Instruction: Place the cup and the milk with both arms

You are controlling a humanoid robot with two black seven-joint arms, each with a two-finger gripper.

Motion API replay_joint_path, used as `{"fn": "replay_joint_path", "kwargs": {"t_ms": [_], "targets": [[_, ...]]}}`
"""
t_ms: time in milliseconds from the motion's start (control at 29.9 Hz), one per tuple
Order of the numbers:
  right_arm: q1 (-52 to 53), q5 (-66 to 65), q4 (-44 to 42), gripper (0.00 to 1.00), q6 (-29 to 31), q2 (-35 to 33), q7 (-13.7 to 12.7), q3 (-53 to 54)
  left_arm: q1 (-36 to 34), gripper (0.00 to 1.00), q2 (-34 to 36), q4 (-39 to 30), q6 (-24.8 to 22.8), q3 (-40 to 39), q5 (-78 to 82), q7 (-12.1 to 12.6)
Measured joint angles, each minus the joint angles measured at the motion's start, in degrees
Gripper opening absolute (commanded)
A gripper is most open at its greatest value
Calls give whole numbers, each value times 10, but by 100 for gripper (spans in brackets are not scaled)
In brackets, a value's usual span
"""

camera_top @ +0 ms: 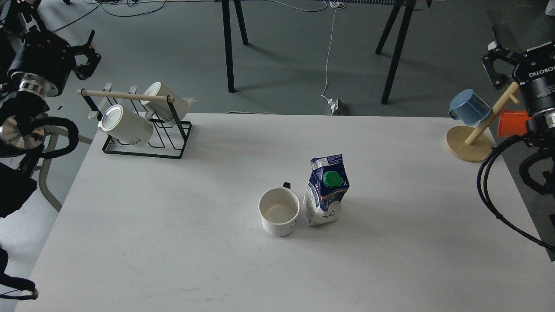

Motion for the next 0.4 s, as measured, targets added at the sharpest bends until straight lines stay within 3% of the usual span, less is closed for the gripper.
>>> {"fn": "replay_joint_path", "kwargs": {"t_ms": [201,401], "targets": [[79,8,-142,99,0,2,-18,-15,8,100,0,0,-10,-1,-35,0],[91,8,-212,99,0,38,-14,-39,8,100,-4,0,-10,-1,-45,-2]]}}
